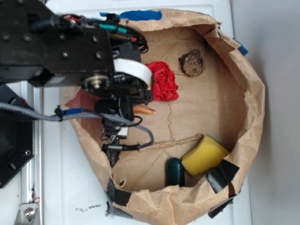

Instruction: Grab the shell.

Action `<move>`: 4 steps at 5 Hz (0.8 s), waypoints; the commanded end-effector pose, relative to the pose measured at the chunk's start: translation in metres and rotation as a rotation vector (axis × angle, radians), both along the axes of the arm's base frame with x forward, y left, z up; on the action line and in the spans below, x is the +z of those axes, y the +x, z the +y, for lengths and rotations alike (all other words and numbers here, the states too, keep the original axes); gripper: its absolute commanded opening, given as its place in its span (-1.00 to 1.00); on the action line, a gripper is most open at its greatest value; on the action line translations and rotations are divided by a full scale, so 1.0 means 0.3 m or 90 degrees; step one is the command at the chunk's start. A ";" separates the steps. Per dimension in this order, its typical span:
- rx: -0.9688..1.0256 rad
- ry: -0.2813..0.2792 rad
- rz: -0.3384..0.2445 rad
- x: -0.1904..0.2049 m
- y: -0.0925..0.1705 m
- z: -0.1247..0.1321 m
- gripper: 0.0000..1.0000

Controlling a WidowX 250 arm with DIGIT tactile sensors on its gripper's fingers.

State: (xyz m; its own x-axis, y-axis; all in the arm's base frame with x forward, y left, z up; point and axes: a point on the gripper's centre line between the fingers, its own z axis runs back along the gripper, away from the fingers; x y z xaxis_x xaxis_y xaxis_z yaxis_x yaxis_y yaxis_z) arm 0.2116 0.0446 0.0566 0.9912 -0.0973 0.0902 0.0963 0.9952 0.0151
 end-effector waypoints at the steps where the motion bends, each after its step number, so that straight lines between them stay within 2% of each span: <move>1: -0.014 0.018 -0.015 -0.028 -0.016 0.006 1.00; 2: -0.004 0.037 -0.037 -0.040 -0.019 0.006 -1.00; 4: 0.000 0.042 -0.041 -0.046 -0.013 0.011 -1.00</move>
